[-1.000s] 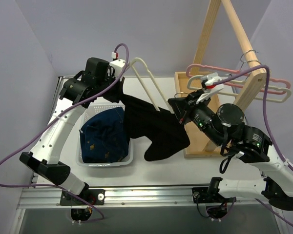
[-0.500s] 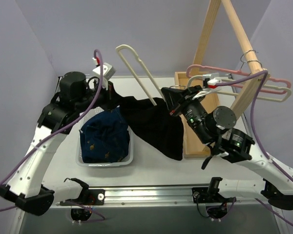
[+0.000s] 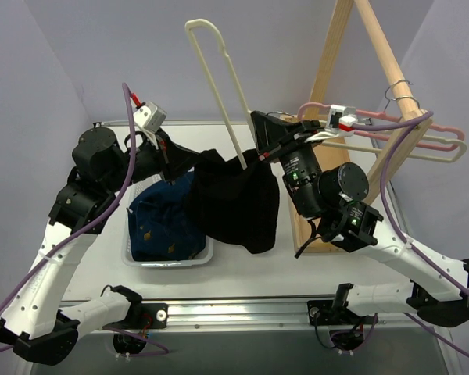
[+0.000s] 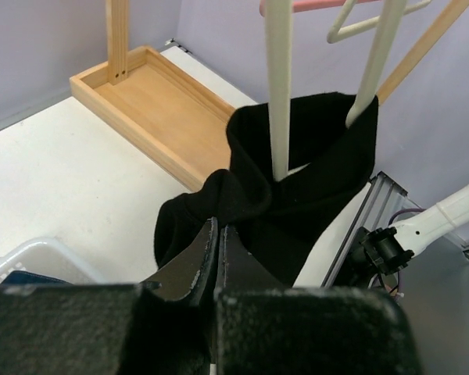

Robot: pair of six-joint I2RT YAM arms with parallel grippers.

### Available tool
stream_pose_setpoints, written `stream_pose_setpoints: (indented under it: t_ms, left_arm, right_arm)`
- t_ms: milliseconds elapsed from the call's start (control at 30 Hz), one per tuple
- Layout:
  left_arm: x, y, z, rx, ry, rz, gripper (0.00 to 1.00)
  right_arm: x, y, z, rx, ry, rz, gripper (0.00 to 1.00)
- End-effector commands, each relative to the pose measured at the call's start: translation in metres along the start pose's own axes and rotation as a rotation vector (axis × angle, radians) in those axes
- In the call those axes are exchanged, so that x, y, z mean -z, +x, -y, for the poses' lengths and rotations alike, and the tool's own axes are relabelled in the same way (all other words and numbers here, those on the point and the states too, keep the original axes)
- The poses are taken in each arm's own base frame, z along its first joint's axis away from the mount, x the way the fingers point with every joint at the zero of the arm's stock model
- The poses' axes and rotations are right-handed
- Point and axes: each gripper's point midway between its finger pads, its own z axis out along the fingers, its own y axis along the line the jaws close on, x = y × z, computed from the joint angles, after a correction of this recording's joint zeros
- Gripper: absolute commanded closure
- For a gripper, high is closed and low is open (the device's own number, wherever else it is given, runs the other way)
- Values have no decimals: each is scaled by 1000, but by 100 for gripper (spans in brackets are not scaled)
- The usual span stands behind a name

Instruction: Remove the skirt from the hanger

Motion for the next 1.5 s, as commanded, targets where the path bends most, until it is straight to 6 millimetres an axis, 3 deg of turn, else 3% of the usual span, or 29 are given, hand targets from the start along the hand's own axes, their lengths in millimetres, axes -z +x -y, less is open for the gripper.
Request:
stream_pose_setpoints:
  t_ms: [0, 67, 100, 133, 167, 200, 267, 300, 367, 400, 433, 467, 500, 533, 633, 833, 1067, 1167, 1200, 1300, 1333, 1400, 1467]
  left_arm:
    - [6, -18, 2, -49, -6, 66, 98]
    - [8, -27, 1, -75, -31, 63, 98]
    - [8, -31, 1, -82, -34, 55, 98]
    - [7, -35, 2, -85, -34, 49, 98]
    - [0, -30, -2, -68, -33, 10, 98]
    - [3, -46, 12, -86, 19, 33, 98]
    - [-1, -52, 14, -75, 30, 30, 98]
    - [3, -64, 18, -92, 25, 56, 98]
    - [6, -70, 0, -108, -86, 56, 98]
    - [16, -90, 2, -135, -122, 97, 98]
    - [23, -99, -11, -145, -213, 116, 98]
    - [22, -94, -23, -148, -267, 73, 98]
    - [27, -102, -27, -161, -302, 84, 98]
    - [40, -122, -25, -188, -342, 137, 98]
    - [50, -144, -24, -236, -376, 190, 98]
    - [66, -159, -26, -261, -443, 237, 98]
    - [74, -138, -44, -287, -526, 171, 98]
    - [68, -114, -59, -270, -556, 100, 98]
    - [58, -92, -71, -253, -564, 35, 98]
    - [45, -57, -81, -189, -549, -31, 98]
    - [36, -27, -93, -154, -550, -102, 98]
    - [27, -8, -91, -111, -503, -115, 98]
    - [24, 25, -103, -76, -522, -152, 98]
  right_arm:
    - [-5, -79, -14, -154, 15, 214, 100]
    - [-8, -95, -17, -133, 20, 255, 100]
    - [-13, -92, -19, -108, 27, 253, 100]
    - [-15, -109, -24, -106, 21, 277, 100]
    - [-18, -109, -26, -66, 22, 272, 100]
    - [-24, -103, -31, -42, 12, 262, 100]
    - [-28, -110, -36, -28, 6, 270, 100]
    - [-30, -110, -38, -19, 1, 270, 100]
    - [-29, -110, -39, -5, -4, 261, 100]
    - [-25, -116, -37, -9, -6, 267, 100]
    - [-22, -117, -35, -9, -6, 265, 100]
    - [-20, -107, -30, 8, 4, 244, 100]
    - [-11, -117, -24, -1, 11, 256, 100]
    - [-7, -117, -16, 4, 35, 254, 100]
    - [9, -116, 2, 16, 68, 246, 100]
    - [28, -122, 22, 24, 103, 240, 100]
    - [31, -128, 12, 18, 48, 220, 100]
    - [29, -126, 4, 19, 17, 202, 100]
    - [25, -122, 1, 28, 7, 191, 100]
    - [17, -119, -12, 57, -26, 165, 100]
    - [15, -113, -14, 75, -34, 140, 100]
    - [16, -109, -21, 80, -75, 117, 100]
    - [22, -109, -21, 57, -96, 110, 100]
